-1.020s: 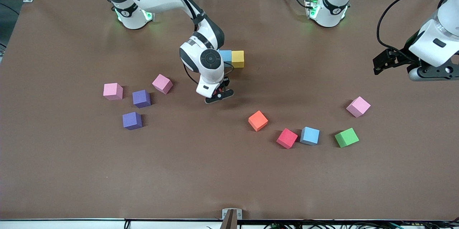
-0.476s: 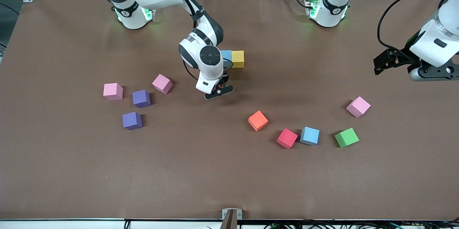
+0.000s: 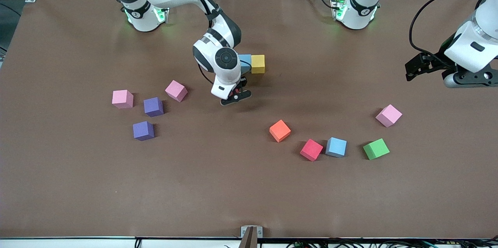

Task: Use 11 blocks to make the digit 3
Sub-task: 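Lower the red cube below the yellow cube and open the right gripper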

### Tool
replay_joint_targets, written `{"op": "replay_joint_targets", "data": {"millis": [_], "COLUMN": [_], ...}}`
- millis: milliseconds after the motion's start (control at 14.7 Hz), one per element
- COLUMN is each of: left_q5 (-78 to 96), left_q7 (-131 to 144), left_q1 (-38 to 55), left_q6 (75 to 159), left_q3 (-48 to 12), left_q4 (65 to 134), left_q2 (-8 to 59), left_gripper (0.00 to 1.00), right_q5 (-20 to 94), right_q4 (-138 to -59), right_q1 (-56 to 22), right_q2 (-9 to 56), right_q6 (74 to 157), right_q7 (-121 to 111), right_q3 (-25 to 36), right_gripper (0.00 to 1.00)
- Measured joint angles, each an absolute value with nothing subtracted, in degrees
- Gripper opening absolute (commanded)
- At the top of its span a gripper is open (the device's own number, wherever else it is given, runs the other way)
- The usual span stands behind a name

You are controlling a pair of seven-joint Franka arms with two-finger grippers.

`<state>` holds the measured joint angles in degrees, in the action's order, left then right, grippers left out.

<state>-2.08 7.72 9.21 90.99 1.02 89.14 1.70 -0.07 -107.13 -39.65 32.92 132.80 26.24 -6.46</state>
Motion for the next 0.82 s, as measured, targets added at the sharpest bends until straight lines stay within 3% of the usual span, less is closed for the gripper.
{"op": "replay_joint_targets", "data": {"millis": [544, 612, 680, 748, 816], "left_q5": [-2.08, -2.08, -2.08, -2.08, -2.08], "left_q7": [7.72, 7.72, 7.72, 7.72, 7.72], "left_q1": [9.24, 9.24, 9.24, 9.24, 9.24], "left_q6": [90.99, 90.99, 90.99, 90.99, 90.99], "left_q3": [1.00, 1.00, 1.00, 1.00, 1.00], "left_q4": [89.14, 89.14, 89.14, 89.14, 89.14], "left_q2": [1.70, 1.70, 1.70, 1.70, 1.71], "left_gripper": [1.00, 1.00, 1.00, 1.00, 1.00], "right_q5": [4.41, 4.43, 4.43, 4.44, 4.44], "right_q4": [-107.33, -107.33, -107.32, -107.30, -107.22], "right_q1": [-39.59, -39.59, -39.59, -39.57, -39.54], "right_q2": [32.81, 32.81, 32.81, 32.80, 32.79], "right_q6": [132.78, 132.78, 132.78, 132.78, 132.79], "right_q7": [27.20, 27.35, 27.46, 27.57, 27.65], "right_q3": [-6.13, -6.13, -6.13, -6.12, -6.06], "right_gripper": [0.42, 0.58, 0.86, 1.00, 1.00]}}
